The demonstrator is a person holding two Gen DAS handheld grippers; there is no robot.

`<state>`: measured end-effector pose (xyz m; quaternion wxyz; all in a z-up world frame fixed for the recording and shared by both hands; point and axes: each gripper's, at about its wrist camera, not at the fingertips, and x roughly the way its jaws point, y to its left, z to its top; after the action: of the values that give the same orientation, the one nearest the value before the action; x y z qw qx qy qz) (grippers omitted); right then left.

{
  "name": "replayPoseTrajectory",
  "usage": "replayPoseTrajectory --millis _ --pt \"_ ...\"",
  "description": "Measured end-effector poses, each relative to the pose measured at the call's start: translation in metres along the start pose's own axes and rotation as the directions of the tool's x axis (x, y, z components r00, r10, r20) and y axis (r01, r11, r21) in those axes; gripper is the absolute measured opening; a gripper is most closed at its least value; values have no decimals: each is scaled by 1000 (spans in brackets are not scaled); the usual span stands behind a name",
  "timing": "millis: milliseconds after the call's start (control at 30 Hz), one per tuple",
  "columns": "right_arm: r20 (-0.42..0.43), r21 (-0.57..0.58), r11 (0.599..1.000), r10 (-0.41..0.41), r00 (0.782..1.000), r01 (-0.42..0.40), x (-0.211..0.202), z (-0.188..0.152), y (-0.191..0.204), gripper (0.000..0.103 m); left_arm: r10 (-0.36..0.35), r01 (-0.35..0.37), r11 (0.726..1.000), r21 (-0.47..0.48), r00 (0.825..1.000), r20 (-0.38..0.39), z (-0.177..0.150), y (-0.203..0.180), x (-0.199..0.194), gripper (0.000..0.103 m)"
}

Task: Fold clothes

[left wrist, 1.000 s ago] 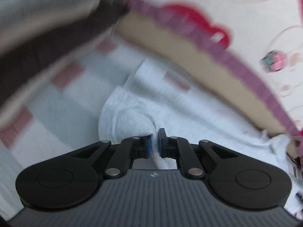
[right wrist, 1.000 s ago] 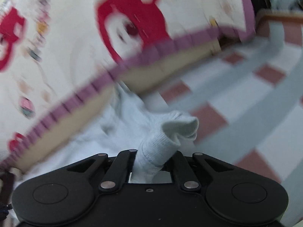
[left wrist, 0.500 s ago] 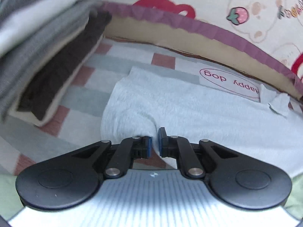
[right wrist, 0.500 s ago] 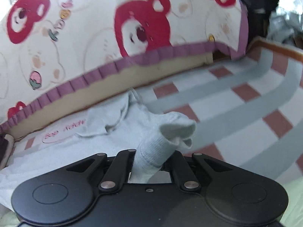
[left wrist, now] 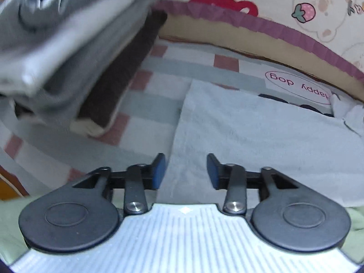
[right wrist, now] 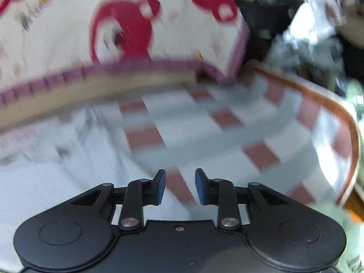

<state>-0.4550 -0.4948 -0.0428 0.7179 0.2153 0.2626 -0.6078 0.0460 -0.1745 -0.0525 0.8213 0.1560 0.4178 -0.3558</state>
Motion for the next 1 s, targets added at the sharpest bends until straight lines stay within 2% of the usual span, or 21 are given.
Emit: replayPoseTrajectory --millis 67,100,133,200,267,300,333,400,467,533,600,633,667,700,733,800,933,967,1000 --pt "17 -35 995 97 995 -96 -2 16 22 36 -9 9 1000 0 1000 12 9 -1 4 44" --pt "-4 -55 982 182 983 -182 3 23 38 35 -21 21 1000 -11 1000 8 15 1 12 46" --pt "-29 -82 958 274 961 -275 9 28 59 36 -36 36 999 -18 999 0 23 2 25 47" --pt "-88 -173 887 418 904 -428 21 35 106 36 -52 50 998 -38 997 -48 40 -2 59 47" --pt "-162 -285 787 523 837 -547 33 38 157 37 -51 48 998 -30 996 -76 57 -8 94 47" --pt "-204 -356 731 546 812 -581 40 39 182 37 -36 35 999 -18 996 -85 64 -12 109 47" --pt "-247 -419 675 559 792 -607 48 39 207 37 -27 26 1000 -10 996 -90 70 -15 124 47" --pt "-324 -505 594 543 775 -627 69 39 246 37 -51 49 998 -28 995 -87 77 -14 145 48" --pt "-389 -541 543 516 763 -642 91 36 273 37 -84 80 995 -60 994 -64 78 -9 157 49" --pt "-433 -580 503 476 765 -641 110 32 289 37 -115 112 991 -73 992 -41 77 -5 163 53" --pt "-469 -612 474 428 773 -633 128 29 297 37 -138 136 988 -73 990 -26 78 -2 165 55" --pt "-483 -611 467 420 768 -639 134 29 296 37 -146 144 987 -76 989 -17 78 -1 165 55" --pt "-495 -603 460 425 758 -652 138 29 294 35 -153 152 985 -78 988 -9 79 1 165 55" --pt "-502 -575 444 472 725 -687 137 32 290 3 -156 155 985 -76 988 -5 78 2 163 54" --pt "-503 -549 414 531 682 -726 132 36 283 3 -159 158 985 -72 987 -3 78 2 162 51" --pt "-488 -537 373 594 639 -756 114 37 273 3 -165 165 984 -63 986 0 77 2 158 43" --pt "-516 -535 329 602 609 -778 90 19 253 3 -182 183 982 -38 983 28 76 1 145 42" --pt "-530 -535 320 594 605 -782 87 13 249 3 -180 182 983 -31 983 39 76 0 142 42" --pt "-537 -542 317 582 611 -778 84 7 245 3 -178 179 984 -20 983 49 75 -2 138 43"
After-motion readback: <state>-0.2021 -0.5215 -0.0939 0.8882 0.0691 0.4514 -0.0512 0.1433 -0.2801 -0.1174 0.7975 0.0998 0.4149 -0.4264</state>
